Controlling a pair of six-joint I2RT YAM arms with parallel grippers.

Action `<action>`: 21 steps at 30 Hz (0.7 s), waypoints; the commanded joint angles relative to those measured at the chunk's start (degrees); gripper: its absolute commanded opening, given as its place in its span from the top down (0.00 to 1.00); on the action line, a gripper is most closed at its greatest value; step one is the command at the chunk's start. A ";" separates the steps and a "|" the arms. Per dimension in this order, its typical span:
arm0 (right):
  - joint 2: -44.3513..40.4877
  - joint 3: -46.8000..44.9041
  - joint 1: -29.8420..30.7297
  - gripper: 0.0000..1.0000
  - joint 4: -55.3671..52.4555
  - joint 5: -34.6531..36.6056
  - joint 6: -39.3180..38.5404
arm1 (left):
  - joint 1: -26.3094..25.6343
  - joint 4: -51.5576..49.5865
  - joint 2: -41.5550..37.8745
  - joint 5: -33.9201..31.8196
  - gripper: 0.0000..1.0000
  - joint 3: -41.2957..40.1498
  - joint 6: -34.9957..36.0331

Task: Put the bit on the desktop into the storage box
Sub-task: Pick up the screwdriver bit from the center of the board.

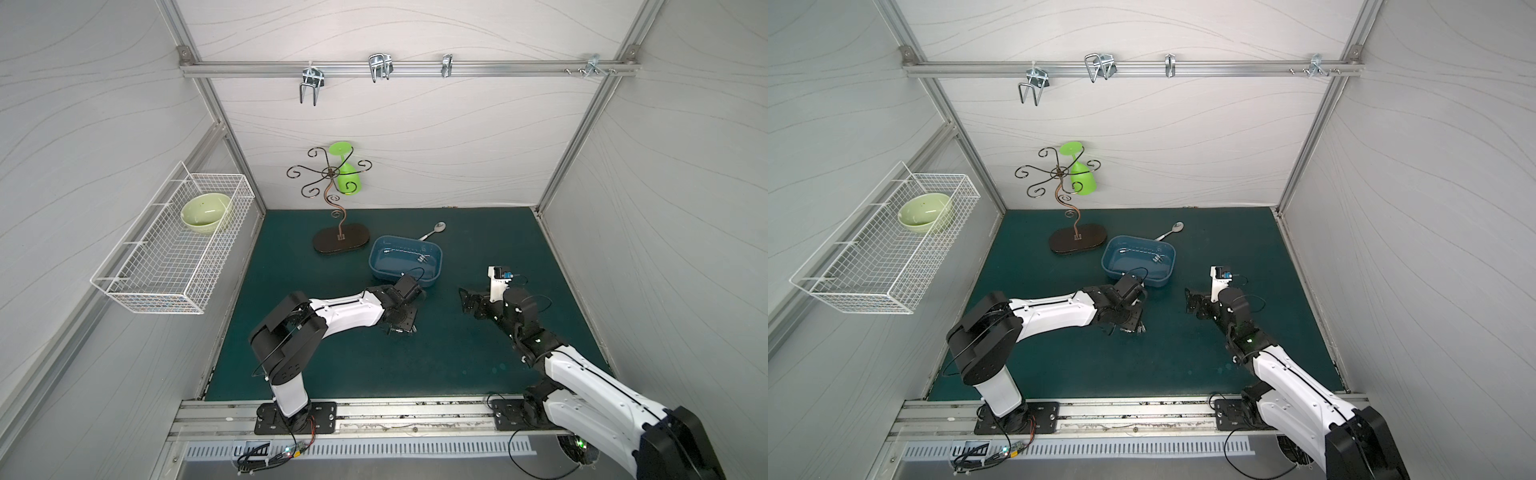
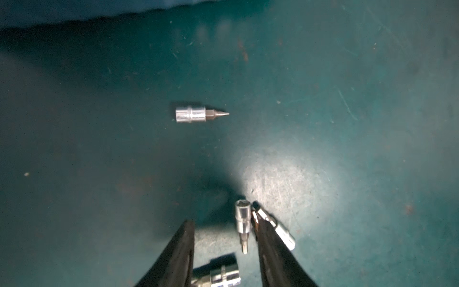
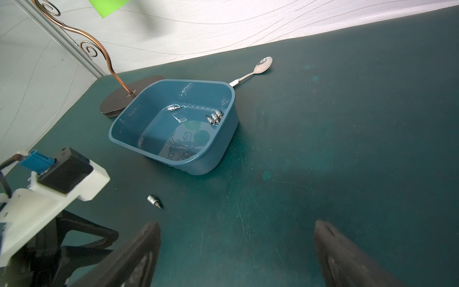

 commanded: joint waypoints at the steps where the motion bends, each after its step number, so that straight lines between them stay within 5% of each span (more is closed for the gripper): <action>1: 0.19 1.24 -0.34 0.01 -0.15 0.34 -0.02 | -0.42 0.72 1.18 -0.38 0.56 2.66 -0.25; 21: 0.11 1.17 -0.34 0.01 -0.18 0.36 -0.05 | -0.91 -0.67 2.54 -2.59 0.62 3.10 -0.76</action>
